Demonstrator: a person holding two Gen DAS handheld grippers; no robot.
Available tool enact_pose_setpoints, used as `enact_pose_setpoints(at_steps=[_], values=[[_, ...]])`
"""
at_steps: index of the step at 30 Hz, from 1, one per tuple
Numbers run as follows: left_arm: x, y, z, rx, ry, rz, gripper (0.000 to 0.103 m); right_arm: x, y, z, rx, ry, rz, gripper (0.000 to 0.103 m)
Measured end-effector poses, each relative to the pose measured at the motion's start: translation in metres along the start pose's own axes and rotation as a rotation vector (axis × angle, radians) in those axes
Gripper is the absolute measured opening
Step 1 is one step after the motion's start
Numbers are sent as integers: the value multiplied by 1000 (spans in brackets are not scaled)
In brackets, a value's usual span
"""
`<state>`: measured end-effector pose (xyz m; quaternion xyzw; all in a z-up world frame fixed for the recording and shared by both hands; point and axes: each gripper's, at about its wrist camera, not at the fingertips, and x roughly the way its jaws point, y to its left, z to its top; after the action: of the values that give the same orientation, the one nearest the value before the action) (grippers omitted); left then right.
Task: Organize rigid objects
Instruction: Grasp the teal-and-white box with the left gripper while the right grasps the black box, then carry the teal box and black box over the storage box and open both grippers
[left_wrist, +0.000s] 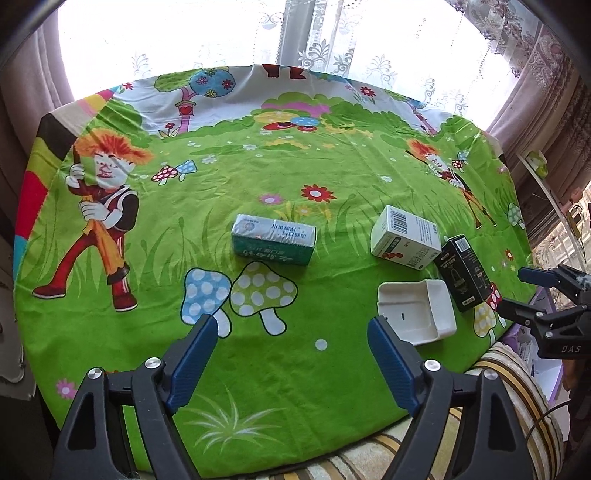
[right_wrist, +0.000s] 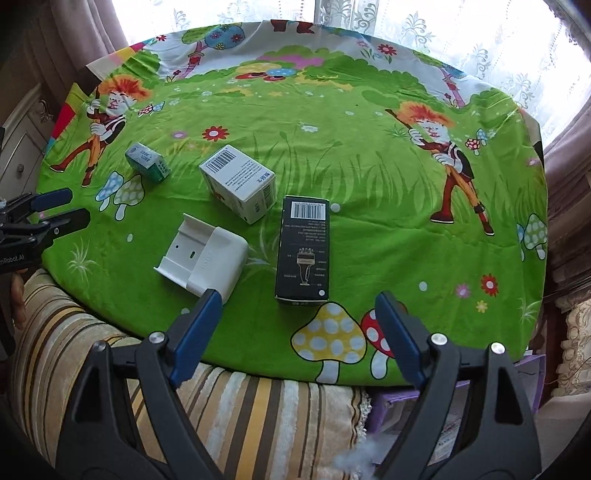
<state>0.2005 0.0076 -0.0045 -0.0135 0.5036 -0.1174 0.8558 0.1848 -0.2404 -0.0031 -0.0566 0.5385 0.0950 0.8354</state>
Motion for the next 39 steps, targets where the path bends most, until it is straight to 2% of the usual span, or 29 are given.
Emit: enact_pose_setpoints(at_steps=[2, 7, 11, 21, 26, 28, 31, 39], values=[[10, 0, 8, 12, 7, 3, 85, 9, -2, 4, 22, 1, -16, 87], [29, 3, 26, 30, 6, 23, 87, 28, -9, 10, 70, 15, 9, 85], [43, 4, 38, 36, 11, 31, 90, 41, -13, 14, 84, 31, 19, 79], [74, 13, 51, 26, 47, 47, 91, 65, -16, 22, 96, 49, 27, 76], [80, 20, 55, -7, 42, 45, 90, 77, -17, 24, 109, 74, 24, 56], [81, 20, 56, -2, 38, 48, 89, 76, -15, 24, 100, 65, 6, 53], [83, 20, 55, 4, 37, 61, 74, 76, -14, 24, 93, 60, -17, 45], [74, 19, 51, -16, 16, 77, 74, 72, -17, 21, 109, 46, -16, 43]])
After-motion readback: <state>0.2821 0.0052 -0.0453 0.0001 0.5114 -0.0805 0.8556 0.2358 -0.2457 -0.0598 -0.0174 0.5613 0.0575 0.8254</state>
